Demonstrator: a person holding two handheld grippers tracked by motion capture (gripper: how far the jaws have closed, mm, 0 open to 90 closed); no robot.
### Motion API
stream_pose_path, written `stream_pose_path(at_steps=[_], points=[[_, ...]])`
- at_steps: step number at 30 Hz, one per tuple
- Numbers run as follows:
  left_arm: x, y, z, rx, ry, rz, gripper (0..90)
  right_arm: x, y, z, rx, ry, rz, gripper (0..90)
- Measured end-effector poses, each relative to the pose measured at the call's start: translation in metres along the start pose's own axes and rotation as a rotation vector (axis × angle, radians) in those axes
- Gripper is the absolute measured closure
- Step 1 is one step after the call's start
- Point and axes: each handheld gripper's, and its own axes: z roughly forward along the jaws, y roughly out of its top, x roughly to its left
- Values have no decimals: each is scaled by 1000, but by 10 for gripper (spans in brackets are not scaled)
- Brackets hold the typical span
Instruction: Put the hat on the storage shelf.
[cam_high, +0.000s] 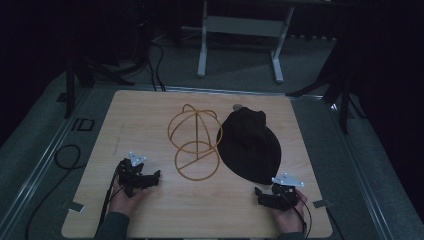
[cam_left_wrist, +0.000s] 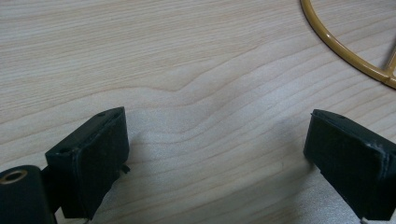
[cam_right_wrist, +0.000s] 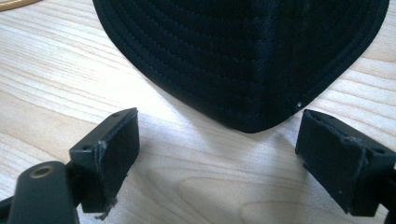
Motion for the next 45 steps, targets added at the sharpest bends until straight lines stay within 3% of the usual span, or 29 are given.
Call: stream_pose_path(at_steps=[14,24,29,31,34,38,45], points=[[0,0,0,0,0,0,70,2,-1,-2,-9,5,-3,190],[-1,0,0,0,1,-2,70,-5,11,-5,105,43,-45,261],[-1,0,0,0,1,-2,70,-12,13,-8,114,67,-9,298],[-1,0,0,0,1,-2,70,-13,13,-10,123,66,-12,265],[-1,0,0,1,1,-2,70,-9,19,-10,147,48,-55,127],[-1,0,0,1,1,-1,70,-6,29,-10,151,23,-74,96],[-1,0,0,0,0,-1,70,-5,41,-9,165,28,-100,95]])
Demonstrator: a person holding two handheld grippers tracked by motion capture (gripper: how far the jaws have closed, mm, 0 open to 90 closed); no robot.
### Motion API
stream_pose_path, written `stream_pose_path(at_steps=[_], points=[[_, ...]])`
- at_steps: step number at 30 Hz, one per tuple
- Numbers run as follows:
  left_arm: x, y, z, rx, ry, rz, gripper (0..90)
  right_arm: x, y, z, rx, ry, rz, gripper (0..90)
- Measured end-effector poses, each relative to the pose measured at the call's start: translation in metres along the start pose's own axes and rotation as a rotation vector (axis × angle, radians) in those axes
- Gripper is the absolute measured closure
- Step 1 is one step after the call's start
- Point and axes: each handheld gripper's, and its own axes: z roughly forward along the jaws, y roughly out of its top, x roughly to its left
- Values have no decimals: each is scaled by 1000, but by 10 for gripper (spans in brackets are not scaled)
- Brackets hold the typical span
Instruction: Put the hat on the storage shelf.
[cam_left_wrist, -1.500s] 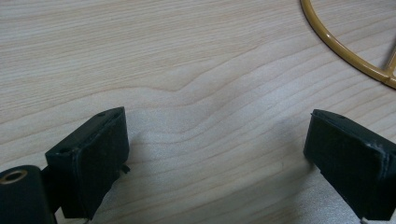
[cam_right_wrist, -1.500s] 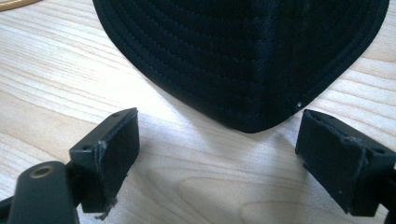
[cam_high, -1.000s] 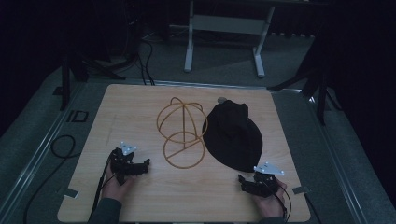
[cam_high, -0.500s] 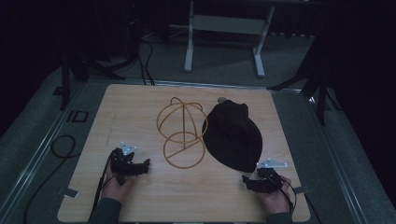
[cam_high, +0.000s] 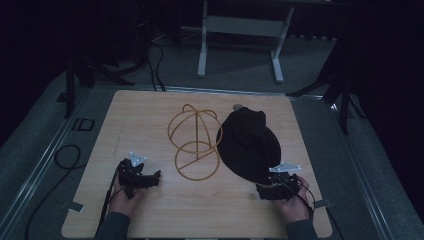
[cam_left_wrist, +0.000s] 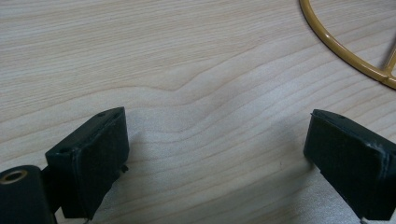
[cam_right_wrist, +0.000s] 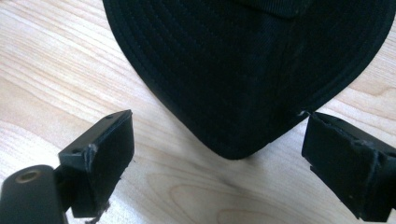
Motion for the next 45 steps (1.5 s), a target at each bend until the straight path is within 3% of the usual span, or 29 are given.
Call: stream_pose_path(at_steps=[4,17,45], points=[[0,0,0,1,0,1,70,-1,5,4,38,19,-16,146],[0,0,0,1,0,2,70,-7,24,1,59,3,-70,150],[0,0,0,3,0,6,70,-17,59,11,89,0,-91,175]])
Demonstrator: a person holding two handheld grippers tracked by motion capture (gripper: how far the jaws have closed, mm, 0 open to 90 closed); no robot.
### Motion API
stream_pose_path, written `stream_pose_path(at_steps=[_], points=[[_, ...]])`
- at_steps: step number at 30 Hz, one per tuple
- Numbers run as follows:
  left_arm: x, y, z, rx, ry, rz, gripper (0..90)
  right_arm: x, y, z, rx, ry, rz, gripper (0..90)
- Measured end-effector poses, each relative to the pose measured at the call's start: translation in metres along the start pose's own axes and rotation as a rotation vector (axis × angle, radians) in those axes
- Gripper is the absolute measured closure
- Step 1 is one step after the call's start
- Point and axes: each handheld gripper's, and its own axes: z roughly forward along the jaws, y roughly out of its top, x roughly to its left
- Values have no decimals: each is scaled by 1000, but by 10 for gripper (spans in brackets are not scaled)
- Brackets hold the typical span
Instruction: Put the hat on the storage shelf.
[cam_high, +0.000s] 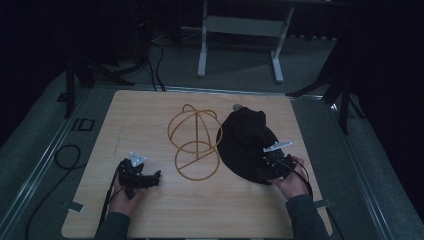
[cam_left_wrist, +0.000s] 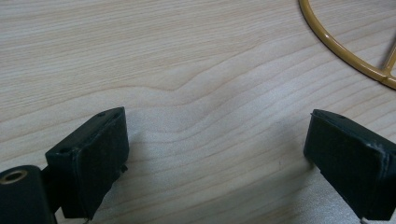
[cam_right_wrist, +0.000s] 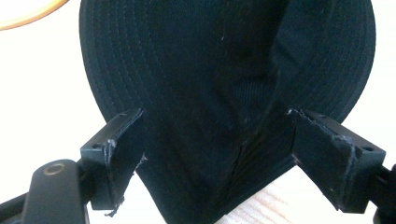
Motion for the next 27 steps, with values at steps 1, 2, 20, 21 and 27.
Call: stream_pose_path(at_steps=[1,2,20,21,27], points=[[0,0,0,0,0,0,70,-1,1,0,-2,0,0,176],[0,0,0,0,0,-1,70,-2,3,1,0,-1,-3,176],[0,0,0,-2,0,-5,70,-11,41,-1,16,-26,-43,190],[0,0,0,-2,0,-5,70,-11,44,-1,20,-25,-45,190],[0,0,0,-2,0,-5,70,-13,60,2,20,-21,-60,188]])
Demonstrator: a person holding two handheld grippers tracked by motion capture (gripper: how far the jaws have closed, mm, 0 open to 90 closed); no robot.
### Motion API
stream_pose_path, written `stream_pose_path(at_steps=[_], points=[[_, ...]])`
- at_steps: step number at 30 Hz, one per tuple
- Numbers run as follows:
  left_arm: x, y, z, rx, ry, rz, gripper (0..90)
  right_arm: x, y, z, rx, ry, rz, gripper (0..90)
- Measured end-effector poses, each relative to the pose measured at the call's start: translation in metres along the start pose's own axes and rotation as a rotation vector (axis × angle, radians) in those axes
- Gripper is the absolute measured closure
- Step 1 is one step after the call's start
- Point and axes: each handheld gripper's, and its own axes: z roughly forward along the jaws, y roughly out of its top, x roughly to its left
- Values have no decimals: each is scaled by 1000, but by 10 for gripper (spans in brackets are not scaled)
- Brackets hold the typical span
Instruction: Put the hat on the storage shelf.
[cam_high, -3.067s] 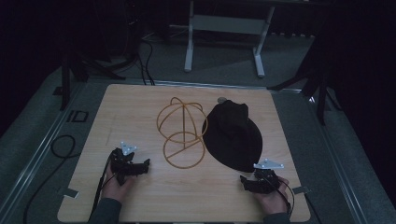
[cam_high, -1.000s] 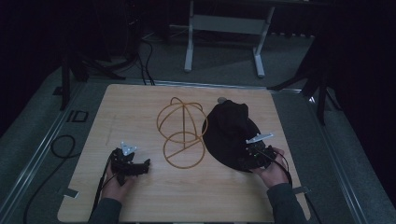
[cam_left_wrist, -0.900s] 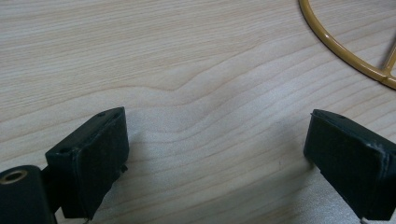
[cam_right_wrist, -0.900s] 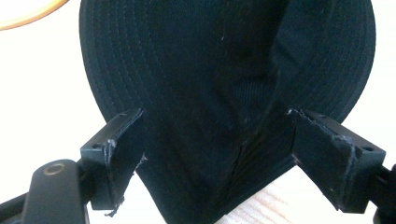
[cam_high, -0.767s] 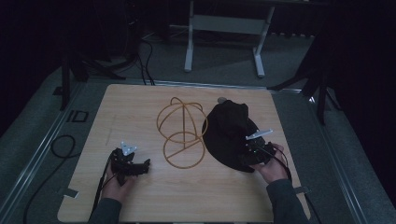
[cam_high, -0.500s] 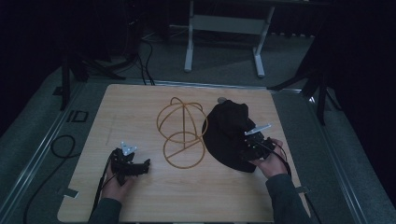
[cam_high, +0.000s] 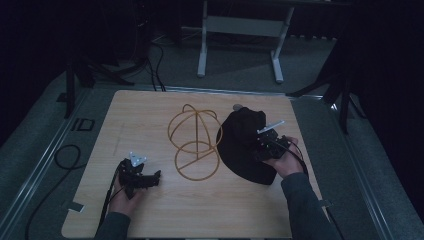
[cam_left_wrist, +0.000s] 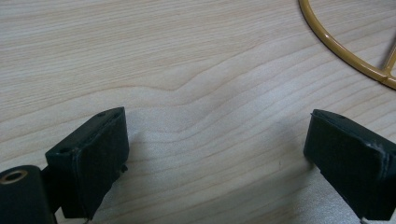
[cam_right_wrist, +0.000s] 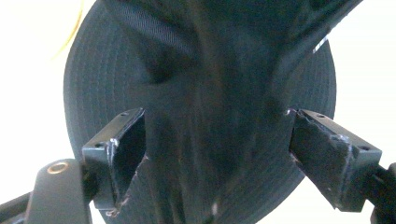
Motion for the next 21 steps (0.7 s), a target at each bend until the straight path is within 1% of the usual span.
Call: stream_pose_path(at_steps=[2,7,9,10,11,12,13,14,16,17,18,20,21], points=[[0,0,0,0,0,0,70,1,5,1,2,6,-5,188],[0,0,0,0,0,1,70,4,19,6,25,2,-19,189],[0,0,0,0,0,0,70,4,21,8,33,2,-12,189],[0,0,0,0,0,0,70,2,25,12,43,13,10,192],[0,0,0,2,0,2,70,0,26,14,47,26,24,212],[0,0,0,1,0,1,70,0,28,16,55,38,35,257],[0,0,0,1,0,1,70,0,28,16,55,38,35,257],[0,0,0,0,0,0,70,-2,29,19,79,79,45,420],[0,0,0,2,0,2,70,-4,30,20,94,105,59,561],[0,0,0,2,0,2,70,-7,31,21,110,139,65,630],[0,0,0,0,0,0,70,-9,31,21,123,155,67,666],[0,0,0,0,0,0,70,-10,32,20,138,159,52,724],[0,0,0,0,0,0,70,-9,33,19,148,153,35,754]])
